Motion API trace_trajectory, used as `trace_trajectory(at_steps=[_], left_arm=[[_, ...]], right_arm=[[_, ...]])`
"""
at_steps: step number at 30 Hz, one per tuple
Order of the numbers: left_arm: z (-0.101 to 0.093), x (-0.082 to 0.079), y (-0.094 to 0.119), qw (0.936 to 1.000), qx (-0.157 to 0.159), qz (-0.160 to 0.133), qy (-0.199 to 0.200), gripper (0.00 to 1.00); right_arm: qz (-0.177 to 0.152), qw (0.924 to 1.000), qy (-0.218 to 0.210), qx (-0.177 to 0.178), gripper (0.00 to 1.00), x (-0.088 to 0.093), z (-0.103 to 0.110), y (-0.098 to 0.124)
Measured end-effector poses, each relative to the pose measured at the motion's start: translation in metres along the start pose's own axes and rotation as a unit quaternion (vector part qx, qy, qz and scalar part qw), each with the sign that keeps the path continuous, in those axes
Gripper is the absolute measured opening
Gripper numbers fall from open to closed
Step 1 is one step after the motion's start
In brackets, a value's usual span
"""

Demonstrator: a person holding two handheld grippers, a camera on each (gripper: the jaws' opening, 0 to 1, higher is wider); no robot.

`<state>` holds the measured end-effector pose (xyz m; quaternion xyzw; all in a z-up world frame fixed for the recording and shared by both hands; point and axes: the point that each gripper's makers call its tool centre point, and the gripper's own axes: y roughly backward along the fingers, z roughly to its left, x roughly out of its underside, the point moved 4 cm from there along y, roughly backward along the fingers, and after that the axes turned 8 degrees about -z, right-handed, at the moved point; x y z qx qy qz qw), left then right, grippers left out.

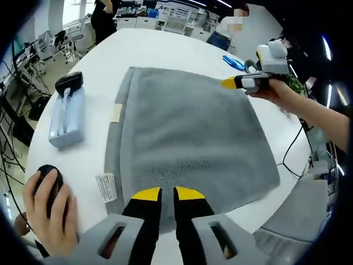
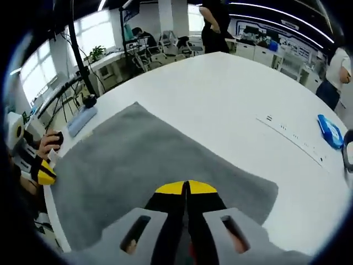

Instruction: Fold the towel on the table until its edges align and the towel forms a compact rectangular stack.

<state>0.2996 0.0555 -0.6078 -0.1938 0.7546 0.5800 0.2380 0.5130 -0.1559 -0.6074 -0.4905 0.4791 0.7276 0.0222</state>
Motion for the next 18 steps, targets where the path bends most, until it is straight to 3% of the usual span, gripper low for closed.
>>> trace_trajectory(at_steps=[5,9,18], left_arm=[[-0.001,0.008,-0.01,0.9996,-0.01,0.023,-0.012,0.04],[-0.001,0.009,-0.014,0.9989,-0.023,0.035,-0.021,0.02],[-0.007,0.007,-0.017,0.998,-0.028,0.056,-0.005,0.01]], right_arm=[[0.037,0.9993,0.009,0.004,0.0,0.026,-0.007,0.007],[0.041,0.9991,0.003,-0.007,0.0,0.027,-0.009,0.011],[0.074,0.9944,0.073,-0.022,0.0,0.039,-0.014,0.025]])
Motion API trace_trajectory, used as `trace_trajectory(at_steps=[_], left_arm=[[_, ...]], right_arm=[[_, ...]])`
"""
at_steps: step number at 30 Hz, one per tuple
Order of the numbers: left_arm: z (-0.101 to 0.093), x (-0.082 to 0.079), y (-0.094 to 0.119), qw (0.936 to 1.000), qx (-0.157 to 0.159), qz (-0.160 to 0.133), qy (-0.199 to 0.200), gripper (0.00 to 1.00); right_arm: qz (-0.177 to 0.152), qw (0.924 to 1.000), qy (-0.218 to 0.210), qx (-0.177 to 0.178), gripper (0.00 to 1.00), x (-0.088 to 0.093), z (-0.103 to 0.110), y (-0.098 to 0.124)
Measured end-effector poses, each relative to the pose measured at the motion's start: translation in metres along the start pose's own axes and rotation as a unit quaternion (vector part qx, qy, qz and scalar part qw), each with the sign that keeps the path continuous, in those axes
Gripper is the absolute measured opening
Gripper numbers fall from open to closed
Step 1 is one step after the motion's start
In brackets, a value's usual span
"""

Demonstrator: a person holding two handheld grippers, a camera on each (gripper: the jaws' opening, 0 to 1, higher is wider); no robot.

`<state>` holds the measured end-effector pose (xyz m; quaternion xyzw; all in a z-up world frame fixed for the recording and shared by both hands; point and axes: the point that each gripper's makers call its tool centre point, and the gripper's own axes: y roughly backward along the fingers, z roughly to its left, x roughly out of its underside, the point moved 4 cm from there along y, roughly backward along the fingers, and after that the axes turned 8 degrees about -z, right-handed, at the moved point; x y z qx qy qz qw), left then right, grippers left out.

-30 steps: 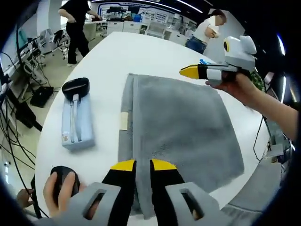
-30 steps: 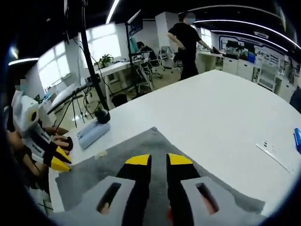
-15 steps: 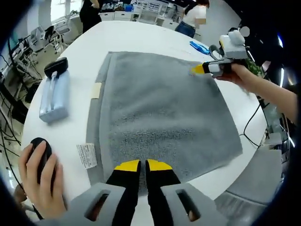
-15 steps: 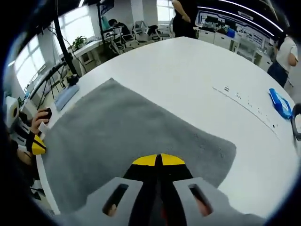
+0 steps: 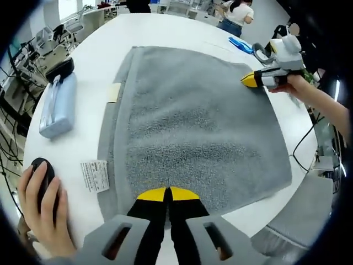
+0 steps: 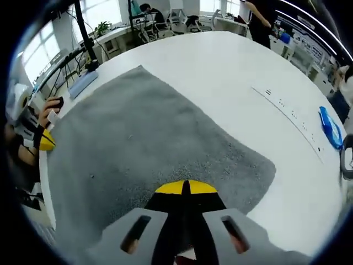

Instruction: Fold the towel on the table until its edges align and the towel forms a compact rectangular stack.

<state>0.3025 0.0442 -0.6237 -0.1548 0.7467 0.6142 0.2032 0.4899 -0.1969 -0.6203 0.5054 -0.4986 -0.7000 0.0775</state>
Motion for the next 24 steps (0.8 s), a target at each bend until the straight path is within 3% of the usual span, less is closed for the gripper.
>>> trace_trajectory(at_steps=[3,7,17,24], left_arm=[[-0.008,-0.005,-0.005,0.9993,-0.015,0.009,-0.034,0.01],[-0.025,-0.011,-0.013,0.9978,-0.026,0.009,-0.06,0.01],[-0.065,-0.024,-0.029,0.9945,-0.002,0.027,-0.101,0.01],[-0.083,-0.031,-0.037,0.989,-0.021,0.039,-0.141,0.01]], right_arm=[[-0.002,1.0,0.008,-0.001,0.0,0.012,-0.007,0.009],[0.011,0.9997,-0.023,-0.001,0.0,0.029,-0.018,0.024],[0.023,0.9986,-0.047,0.003,0.0,0.079,-0.045,0.065],[0.017,0.9979,-0.062,0.002,0.0,0.101,-0.053,0.081]])
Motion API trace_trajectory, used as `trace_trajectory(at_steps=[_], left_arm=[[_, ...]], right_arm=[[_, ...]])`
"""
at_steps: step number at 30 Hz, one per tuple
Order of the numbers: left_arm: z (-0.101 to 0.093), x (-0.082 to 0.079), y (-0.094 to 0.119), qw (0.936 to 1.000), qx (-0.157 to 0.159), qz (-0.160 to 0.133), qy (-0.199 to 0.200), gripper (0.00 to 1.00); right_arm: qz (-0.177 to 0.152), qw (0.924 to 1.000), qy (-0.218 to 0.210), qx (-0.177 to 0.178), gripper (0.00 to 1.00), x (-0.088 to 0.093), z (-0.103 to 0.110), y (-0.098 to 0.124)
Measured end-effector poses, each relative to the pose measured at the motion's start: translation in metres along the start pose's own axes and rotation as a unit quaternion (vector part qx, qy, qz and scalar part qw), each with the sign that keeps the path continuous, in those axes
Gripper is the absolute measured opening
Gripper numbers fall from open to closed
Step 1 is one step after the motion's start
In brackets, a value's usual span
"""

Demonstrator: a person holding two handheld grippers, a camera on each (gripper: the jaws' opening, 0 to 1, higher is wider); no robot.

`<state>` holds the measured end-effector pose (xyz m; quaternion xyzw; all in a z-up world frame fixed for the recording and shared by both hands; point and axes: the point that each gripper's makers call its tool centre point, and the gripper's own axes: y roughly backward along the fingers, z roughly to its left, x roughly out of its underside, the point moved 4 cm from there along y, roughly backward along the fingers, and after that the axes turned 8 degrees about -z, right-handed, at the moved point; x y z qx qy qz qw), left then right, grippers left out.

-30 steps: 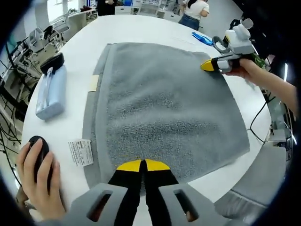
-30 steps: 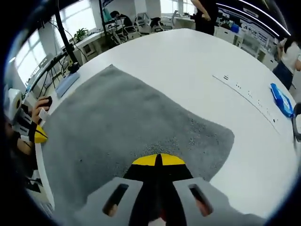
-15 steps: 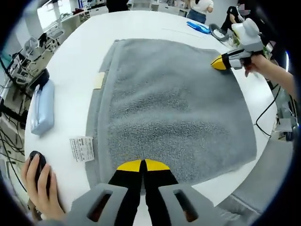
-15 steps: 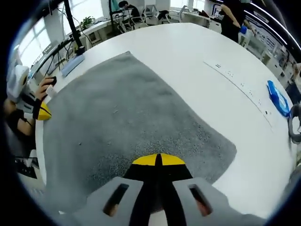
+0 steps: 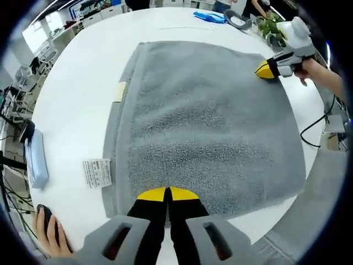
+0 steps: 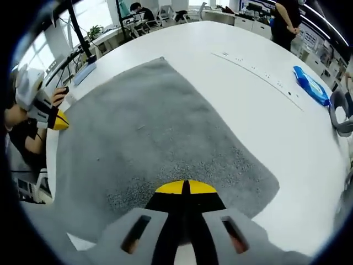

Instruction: Fold the towel on the table until its edges align and the towel forms a compact rectangular stack.

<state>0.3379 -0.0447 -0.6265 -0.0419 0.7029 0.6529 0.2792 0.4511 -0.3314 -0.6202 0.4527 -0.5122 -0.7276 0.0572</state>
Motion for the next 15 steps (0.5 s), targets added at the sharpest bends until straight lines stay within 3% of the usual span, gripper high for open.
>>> trace_trajectory(at_steps=[6,11,15], left_arm=[[-0.012,-0.009,-0.004,0.9997,-0.003,0.009,-0.022,0.0],[-0.034,-0.017,-0.006,0.9997,0.003,0.01,-0.022,0.0],[-0.048,-0.026,-0.009,0.9985,-0.009,0.01,-0.054,0.0]], right_arm=[[0.002,1.0,0.008,0.003,0.0,0.016,-0.011,0.013],[0.006,0.9999,0.008,0.01,0.0,0.03,-0.024,0.026],[-0.002,0.9999,-0.009,0.014,0.0,0.041,-0.039,0.035]])
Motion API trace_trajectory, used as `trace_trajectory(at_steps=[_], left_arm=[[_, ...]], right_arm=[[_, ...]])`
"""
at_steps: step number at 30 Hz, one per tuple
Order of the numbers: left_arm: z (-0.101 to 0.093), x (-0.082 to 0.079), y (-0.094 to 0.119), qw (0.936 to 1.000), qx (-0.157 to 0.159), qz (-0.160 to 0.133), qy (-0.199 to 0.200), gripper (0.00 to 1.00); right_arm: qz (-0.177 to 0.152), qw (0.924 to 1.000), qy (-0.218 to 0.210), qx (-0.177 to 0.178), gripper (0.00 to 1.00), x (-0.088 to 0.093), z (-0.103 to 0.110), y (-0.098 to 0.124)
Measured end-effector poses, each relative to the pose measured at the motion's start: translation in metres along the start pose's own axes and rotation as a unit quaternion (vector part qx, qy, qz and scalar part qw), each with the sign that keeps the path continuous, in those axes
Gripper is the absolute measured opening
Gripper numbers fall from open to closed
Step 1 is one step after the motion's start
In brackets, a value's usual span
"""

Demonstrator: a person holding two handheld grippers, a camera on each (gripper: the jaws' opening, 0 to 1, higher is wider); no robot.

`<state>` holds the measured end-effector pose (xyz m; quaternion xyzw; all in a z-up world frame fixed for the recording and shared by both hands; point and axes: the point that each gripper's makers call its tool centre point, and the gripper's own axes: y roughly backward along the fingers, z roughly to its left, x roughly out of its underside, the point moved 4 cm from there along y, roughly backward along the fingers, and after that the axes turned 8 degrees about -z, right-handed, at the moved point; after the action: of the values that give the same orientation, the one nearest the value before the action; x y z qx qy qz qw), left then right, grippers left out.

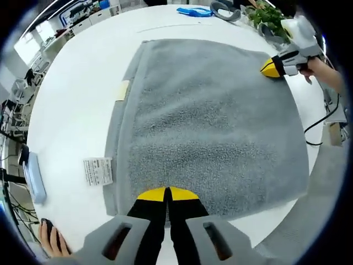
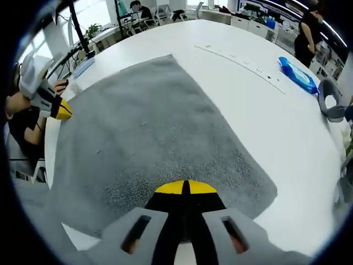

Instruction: Fold the towel on the table until its edges align and the towel forms a compact rectangular stack.

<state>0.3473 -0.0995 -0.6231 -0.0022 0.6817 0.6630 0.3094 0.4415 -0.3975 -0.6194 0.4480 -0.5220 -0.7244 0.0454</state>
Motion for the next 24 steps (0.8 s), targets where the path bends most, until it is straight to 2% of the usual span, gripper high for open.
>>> trace_trajectory(at_steps=[2,6,10,11,15,20,23,24], left_arm=[[-0.005,-0.004,0.0,0.9998,-0.008,0.007,-0.018,0.0],[-0.019,-0.015,-0.004,0.994,-0.043,0.049,-0.088,0.0],[-0.029,-0.023,-0.007,0.9816,-0.079,0.091,-0.148,0.0],[-0.032,-0.025,-0.009,0.9797,-0.088,0.098,-0.151,0.0],[-0.041,-0.033,-0.012,0.9807,-0.09,0.095,-0.145,0.0],[-0.055,-0.045,-0.015,0.9936,-0.055,0.05,-0.086,0.0],[-0.059,-0.051,-0.017,0.9943,-0.049,0.043,-0.084,0.0],[-0.062,-0.054,-0.018,0.9958,-0.042,0.036,-0.072,0.0]], right_arm=[[0.0,1.0,-0.005,0.0,0.0,0.006,-0.008,0.004],[-0.001,0.9999,-0.016,0.0,0.0,0.014,-0.019,0.011],[-0.003,0.9997,-0.022,-0.001,0.0,0.024,-0.025,0.017],[-0.004,0.9997,-0.023,-0.001,0.0,0.026,-0.026,0.019],[-0.007,0.9997,-0.025,0.001,0.0,0.038,-0.034,0.026],[-0.013,0.9994,-0.031,0.009,0.0,0.052,-0.048,0.036],[-0.019,0.9989,-0.041,0.01,0.0,0.061,-0.055,0.043],[-0.02,0.9988,-0.044,0.01,0.0,0.063,-0.058,0.044]])
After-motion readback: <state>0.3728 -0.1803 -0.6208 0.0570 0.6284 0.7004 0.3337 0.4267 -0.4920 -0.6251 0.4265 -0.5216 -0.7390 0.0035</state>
